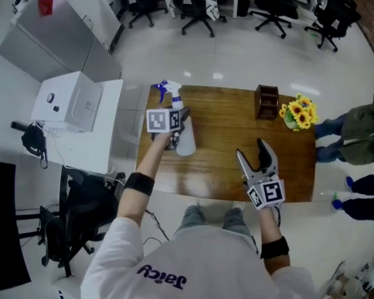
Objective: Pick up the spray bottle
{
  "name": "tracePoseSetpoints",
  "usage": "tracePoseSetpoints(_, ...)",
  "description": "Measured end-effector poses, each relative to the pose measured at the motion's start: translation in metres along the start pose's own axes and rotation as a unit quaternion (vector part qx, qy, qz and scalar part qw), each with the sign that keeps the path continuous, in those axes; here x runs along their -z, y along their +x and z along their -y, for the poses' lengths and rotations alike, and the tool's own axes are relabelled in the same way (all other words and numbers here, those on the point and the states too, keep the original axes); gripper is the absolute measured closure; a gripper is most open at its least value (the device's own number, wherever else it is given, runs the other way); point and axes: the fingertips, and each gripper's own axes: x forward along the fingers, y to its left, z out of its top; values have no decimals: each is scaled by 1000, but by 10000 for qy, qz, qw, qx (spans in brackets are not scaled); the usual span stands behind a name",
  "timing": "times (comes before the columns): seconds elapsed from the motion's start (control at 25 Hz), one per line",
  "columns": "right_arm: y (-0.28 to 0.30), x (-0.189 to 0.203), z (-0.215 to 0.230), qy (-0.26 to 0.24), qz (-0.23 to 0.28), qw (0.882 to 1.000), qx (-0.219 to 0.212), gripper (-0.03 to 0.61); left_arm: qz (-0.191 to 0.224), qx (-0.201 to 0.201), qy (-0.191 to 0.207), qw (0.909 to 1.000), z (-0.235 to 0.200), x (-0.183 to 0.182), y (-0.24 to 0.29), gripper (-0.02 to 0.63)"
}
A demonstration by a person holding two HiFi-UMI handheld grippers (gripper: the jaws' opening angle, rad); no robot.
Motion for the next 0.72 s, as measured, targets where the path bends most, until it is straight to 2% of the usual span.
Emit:
tracePoseSetpoints(0.28, -28, -27, 20, -238, 290, 9984, 423, 250, 973, 374, 325, 9940, 67, -17, -67, 368)
tracePoseSetpoints(0.48, -55, -47, 37, -482, 436, 9947, 791, 250, 1413, 243, 679, 9873, 92, -10, -108, 368)
tracePoseSetpoints(0.72, -98, -57, 62, -533, 551, 9884, 1309, 250, 1984, 171, 859, 9762, 114, 8, -153, 368)
